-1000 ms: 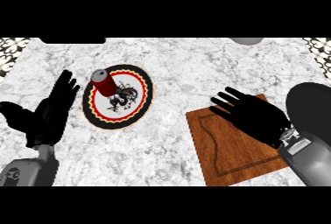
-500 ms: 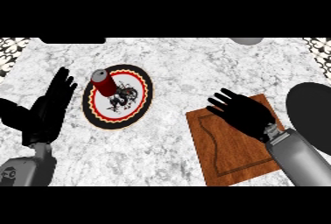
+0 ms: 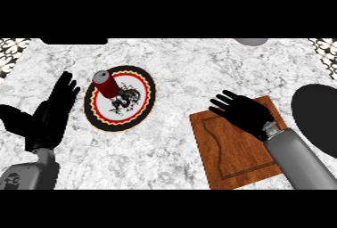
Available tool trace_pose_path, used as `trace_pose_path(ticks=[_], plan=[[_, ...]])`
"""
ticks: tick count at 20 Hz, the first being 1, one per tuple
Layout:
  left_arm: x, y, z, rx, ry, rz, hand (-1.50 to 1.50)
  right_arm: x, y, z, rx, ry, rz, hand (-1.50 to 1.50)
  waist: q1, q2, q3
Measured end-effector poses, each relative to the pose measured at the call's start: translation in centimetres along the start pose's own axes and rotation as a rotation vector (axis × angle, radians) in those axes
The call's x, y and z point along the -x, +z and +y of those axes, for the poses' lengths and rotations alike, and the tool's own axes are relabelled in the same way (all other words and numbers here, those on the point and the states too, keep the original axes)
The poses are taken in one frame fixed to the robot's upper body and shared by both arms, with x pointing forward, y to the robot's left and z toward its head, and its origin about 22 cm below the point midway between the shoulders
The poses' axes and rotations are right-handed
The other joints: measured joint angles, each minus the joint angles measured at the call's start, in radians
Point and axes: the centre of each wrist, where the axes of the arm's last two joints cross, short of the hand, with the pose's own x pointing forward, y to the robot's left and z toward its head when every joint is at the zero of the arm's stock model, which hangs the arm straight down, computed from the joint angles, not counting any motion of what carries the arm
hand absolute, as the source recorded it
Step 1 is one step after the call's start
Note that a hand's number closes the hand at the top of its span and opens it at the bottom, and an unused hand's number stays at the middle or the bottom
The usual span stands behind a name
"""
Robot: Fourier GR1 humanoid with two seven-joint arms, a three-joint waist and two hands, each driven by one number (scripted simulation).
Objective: Pick the bell pepper from the cutting board and place it in the pan
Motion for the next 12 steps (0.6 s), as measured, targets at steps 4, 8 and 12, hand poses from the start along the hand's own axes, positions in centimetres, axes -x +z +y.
trace_pose_path(ticks=[4, 8, 12], plan=[[-0.4, -0.4, 0.0, 0.000, 0.000, -0.002, 0.00, -0.3, -1.7, 0.5, -0.029, -0.005, -0.011, 1.50, 0.001, 0.000, 0.000], [-0.2, -0.1, -0.2, 0.002, 0.001, 0.003, 0.00, -0.6, -2.3, 1.5, -0.017, 0.013, -0.054, 1.50, 0.001, -0.003, -0.003], [-0.2, 0.0, 0.6, 0.003, -0.002, -0.002, 0.00, -0.7, -3.0, 1.4, 0.012, 0.023, -0.077, 1.50, 0.000, -0.006, -0.005]])
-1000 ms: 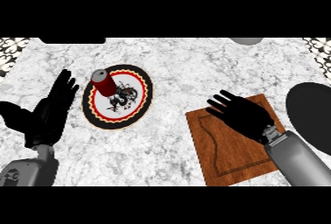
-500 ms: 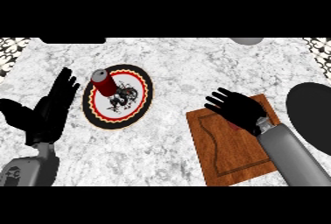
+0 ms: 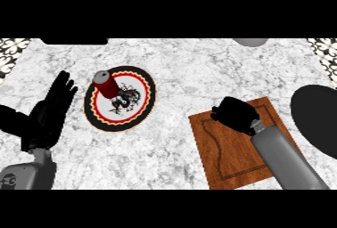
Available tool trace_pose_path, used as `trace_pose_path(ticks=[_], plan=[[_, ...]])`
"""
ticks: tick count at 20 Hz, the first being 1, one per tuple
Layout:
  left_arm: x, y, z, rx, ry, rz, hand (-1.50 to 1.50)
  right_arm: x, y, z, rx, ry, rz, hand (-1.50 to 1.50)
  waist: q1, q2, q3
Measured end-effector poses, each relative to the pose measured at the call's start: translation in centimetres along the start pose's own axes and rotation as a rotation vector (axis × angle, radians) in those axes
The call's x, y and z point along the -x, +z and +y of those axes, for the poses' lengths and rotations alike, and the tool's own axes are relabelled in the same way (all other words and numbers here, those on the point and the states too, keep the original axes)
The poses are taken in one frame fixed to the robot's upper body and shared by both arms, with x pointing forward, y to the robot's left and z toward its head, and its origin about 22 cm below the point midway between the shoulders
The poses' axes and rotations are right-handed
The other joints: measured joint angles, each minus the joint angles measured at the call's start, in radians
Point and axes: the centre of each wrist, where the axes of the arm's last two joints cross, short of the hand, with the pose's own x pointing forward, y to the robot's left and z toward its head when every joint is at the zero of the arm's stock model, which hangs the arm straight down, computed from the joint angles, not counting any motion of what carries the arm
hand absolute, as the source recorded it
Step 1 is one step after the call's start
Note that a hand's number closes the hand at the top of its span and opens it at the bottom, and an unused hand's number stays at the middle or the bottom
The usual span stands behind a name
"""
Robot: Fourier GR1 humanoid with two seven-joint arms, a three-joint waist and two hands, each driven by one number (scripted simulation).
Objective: Pick the bell pepper from the cutting board and place it in the pan
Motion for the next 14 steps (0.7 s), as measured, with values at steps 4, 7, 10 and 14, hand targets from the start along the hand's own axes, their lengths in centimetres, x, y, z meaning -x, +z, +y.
trace_pose_path(ticks=[4, 7, 10, 14], plan=[[0.0, 0.2, -0.3, -0.002, 0.000, 0.009, 0.00, 0.6, -0.5, 0.6, 0.021, -0.017, -0.022, 1.50, 0.000, -0.002, -0.002], [0.1, -0.1, -0.4, -0.009, 0.003, 0.008, 0.00, 0.8, -0.2, 0.5, 0.040, -0.033, -0.034, 1.50, -0.002, -0.001, -0.001], [-0.1, -0.6, 0.0, -0.006, 0.004, 0.009, 0.00, 1.1, 0.4, 0.6, 0.098, -0.048, -0.044, 1.50, -0.004, 0.000, 0.000], [0.3, -0.4, -0.1, -0.022, 0.001, 0.015, 0.00, 0.1, 1.5, 0.7, 0.200, -0.156, 0.048, 1.50, -0.023, -0.003, 0.002]])
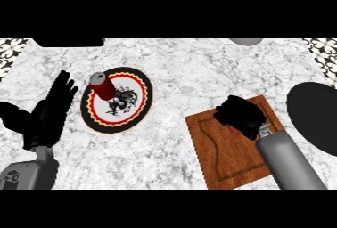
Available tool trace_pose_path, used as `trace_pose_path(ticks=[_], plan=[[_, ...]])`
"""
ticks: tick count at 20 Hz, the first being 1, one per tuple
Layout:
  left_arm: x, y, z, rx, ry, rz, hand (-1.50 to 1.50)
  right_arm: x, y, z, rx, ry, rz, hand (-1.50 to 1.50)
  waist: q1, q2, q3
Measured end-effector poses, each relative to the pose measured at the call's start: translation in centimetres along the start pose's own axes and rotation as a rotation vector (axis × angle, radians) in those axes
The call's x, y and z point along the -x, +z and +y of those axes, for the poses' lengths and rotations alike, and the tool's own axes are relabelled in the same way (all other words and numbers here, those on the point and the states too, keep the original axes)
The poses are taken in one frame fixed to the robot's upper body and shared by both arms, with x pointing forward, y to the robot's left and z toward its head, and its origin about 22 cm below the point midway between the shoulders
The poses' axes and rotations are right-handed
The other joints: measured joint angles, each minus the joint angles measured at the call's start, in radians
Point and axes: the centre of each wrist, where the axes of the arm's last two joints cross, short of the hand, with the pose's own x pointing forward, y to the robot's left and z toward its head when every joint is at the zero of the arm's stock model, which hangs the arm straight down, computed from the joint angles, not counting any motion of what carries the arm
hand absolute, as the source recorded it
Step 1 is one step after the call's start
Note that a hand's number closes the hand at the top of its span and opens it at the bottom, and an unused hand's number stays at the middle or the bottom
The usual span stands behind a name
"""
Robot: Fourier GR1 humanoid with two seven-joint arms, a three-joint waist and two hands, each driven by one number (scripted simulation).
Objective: Pick the bell pepper from the cutting board and place it in the pan
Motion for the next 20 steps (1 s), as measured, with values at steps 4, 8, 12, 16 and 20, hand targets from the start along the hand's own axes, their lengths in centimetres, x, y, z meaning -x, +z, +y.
trace_pose_path(ticks=[4, 8, 12, 16, 20], plan=[[0.2, 0.5, 1.6, -0.047, -0.006, 0.018, 0.00, 0.0, 2.9, 2.2, 0.076, -0.217, 0.265, 1.50, -0.045, -0.013, 0.001], [0.5, 1.2, 2.1, -0.068, -0.003, 0.025, 0.00, -0.5, 6.5, 0.5, 0.216, -0.260, 0.455, 1.50, -0.063, -0.020, 0.000], [0.1, 1.1, 2.1, -0.067, -0.004, 0.020, 0.00, -2.2, 9.9, -3.5, 0.385, -0.236, 0.561, 1.50, -0.062, -0.019, 0.000], [0.1, 0.9, 1.4, -0.046, 0.002, 0.016, 0.00, -4.5, 14.4, -7.3, 0.464, -0.238, 0.640, 1.50, -0.040, -0.009, 0.000], [-0.2, 0.6, 1.0, -0.019, 0.003, 0.006, 0.00, -5.8, 18.0, -9.8, 0.517, -0.276, 0.720, 1.50, -0.013, -0.001, 0.001]])
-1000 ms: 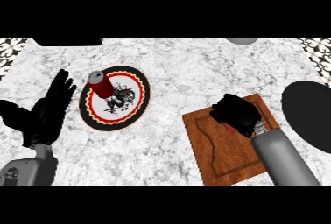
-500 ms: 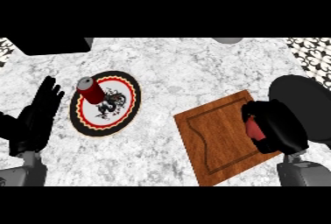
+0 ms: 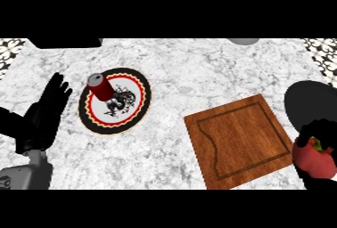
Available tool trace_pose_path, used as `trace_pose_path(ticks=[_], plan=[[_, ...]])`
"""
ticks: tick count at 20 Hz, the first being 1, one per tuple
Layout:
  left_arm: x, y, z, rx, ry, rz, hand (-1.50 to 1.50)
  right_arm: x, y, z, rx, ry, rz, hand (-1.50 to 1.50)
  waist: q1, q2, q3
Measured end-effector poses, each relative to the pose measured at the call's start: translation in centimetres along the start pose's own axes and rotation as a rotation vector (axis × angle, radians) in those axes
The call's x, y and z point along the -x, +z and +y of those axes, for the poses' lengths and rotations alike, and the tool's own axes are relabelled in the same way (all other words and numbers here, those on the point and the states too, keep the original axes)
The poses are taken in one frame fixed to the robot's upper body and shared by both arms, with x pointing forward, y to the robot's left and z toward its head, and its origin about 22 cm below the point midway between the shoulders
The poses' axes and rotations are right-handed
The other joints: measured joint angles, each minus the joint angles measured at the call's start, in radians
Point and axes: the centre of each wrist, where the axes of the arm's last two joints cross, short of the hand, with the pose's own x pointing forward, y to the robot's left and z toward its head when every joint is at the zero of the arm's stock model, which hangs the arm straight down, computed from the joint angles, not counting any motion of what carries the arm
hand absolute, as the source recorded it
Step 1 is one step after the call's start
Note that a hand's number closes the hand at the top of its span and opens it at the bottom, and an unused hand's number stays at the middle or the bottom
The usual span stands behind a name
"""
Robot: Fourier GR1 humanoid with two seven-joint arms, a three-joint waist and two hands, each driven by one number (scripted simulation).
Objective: Pick the bell pepper from the cutting board and place it in the pan
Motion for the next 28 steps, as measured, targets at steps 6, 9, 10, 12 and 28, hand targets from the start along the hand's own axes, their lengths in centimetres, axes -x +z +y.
trace_pose_path(ticks=[6, 9, 10, 12, 28], plan=[[-0.7, -0.2, -1.1, 0.020, 0.003, -0.010, 0.00, 4.2, -0.4, -2.0, 0.064, -0.044, 0.125, 1.50, 0.020, 0.007, 0.001], [-0.5, -0.2, -1.6, 0.030, 0.002, -0.011, 0.00, 7.0, -1.5, -2.2, 0.084, -0.070, 0.171, 1.50, 0.025, 0.008, 0.001], [-0.6, -0.3, -1.6, 0.030, 0.002, -0.013, 0.00, 7.9, -1.9, -2.4, 0.093, -0.079, 0.183, 1.50, 0.026, 0.009, 0.002], [-0.7, -0.7, -1.8, 0.029, 0.001, -0.014, 0.00, 10.2, -2.6, -2.4, 0.108, -0.096, 0.201, 1.50, 0.028, 0.009, 0.002], [-0.5, -0.9, -1.3, 0.047, 0.000, -0.023, 0.00, 24.2, -6.1, 5.9, 0.075, -0.203, 0.199, 1.50, 0.047, 0.015, 0.003]])
